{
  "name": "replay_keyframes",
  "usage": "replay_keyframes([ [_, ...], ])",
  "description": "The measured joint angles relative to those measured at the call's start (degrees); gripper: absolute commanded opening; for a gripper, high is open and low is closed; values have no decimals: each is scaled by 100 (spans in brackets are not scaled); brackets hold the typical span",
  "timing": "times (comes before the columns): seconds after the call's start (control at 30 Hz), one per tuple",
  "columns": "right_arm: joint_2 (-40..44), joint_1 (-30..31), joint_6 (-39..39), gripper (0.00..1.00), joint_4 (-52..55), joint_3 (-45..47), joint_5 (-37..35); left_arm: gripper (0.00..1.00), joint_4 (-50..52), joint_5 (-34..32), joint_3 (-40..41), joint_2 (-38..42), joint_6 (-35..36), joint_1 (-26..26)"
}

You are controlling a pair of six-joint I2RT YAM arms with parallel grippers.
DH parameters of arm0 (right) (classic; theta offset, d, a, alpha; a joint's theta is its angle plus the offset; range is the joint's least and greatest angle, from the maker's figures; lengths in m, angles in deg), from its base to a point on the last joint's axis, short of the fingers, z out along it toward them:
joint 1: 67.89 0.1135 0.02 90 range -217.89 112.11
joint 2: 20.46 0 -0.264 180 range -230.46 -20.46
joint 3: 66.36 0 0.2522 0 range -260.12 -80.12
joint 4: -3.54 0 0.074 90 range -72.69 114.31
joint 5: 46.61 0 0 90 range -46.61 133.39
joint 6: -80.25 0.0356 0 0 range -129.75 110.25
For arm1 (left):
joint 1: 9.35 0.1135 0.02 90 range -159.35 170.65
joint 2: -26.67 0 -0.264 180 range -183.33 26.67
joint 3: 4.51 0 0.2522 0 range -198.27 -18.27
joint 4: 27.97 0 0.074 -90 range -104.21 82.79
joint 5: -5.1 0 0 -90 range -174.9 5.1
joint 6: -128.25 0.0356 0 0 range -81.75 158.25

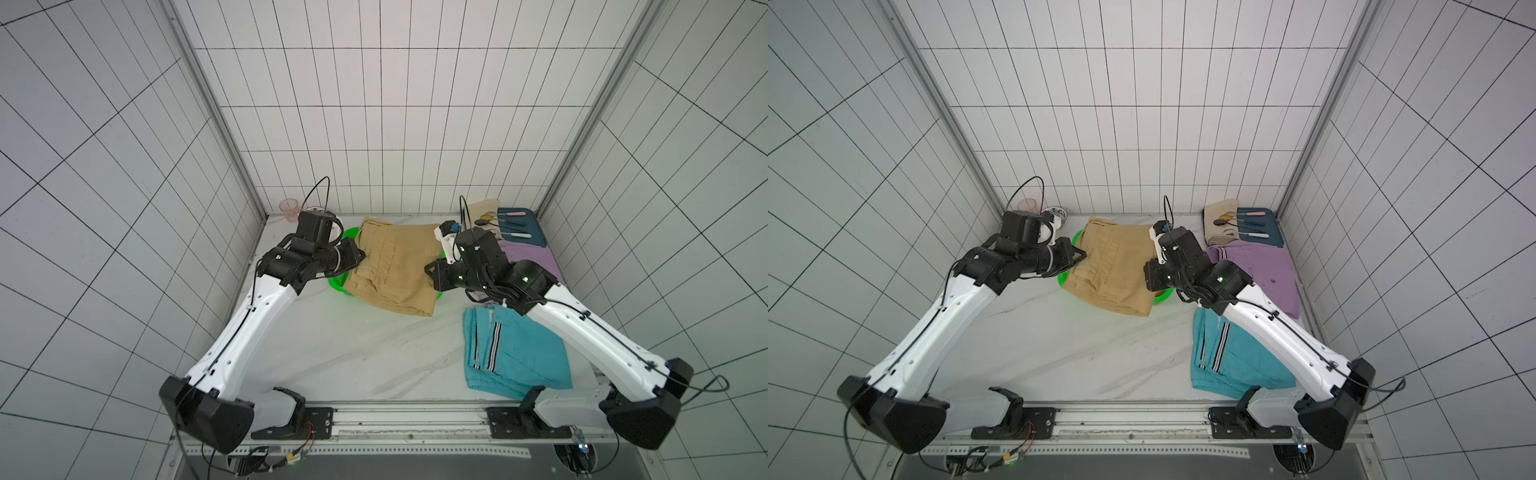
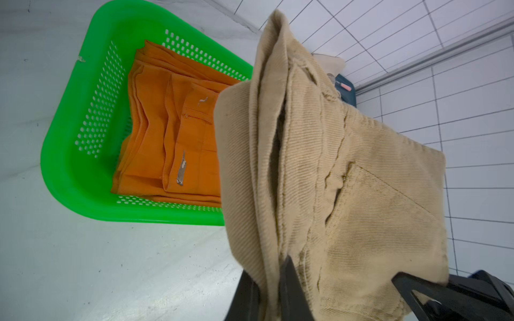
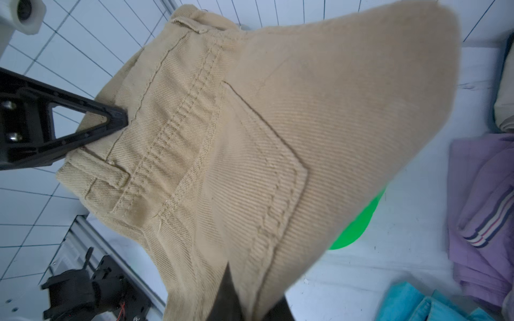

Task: Put the folded long pants in the basket
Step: Place the long pant in the basket.

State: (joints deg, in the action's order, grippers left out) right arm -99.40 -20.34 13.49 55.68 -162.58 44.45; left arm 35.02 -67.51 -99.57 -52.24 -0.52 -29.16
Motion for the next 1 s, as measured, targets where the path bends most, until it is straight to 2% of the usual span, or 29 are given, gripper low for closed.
replay_keyframes([
  [0.17, -1121, -614, -208, 0, -334, -168, 68, 0, -487, -15, -120, -1134, 26, 175],
  [0.37, -2218, -1279, -234, 0, -859, -175, 448, 0, -579, 46, -988, -2485, 275, 308],
  [0.6, -2778, -1333, -258, 0, -1220, -177, 505, 0, -697, -201, -1082, -3281, 389, 350],
  [0.8, -3117, -1344, -304, 0, -1281, -177, 509, 0, -719, -420, -903, -3383, 372, 374],
  [1.0, -3005, -1340, -308, 0, -1335, -162, 590, 0, -817, -503, -529, -2975, 341, 376],
])
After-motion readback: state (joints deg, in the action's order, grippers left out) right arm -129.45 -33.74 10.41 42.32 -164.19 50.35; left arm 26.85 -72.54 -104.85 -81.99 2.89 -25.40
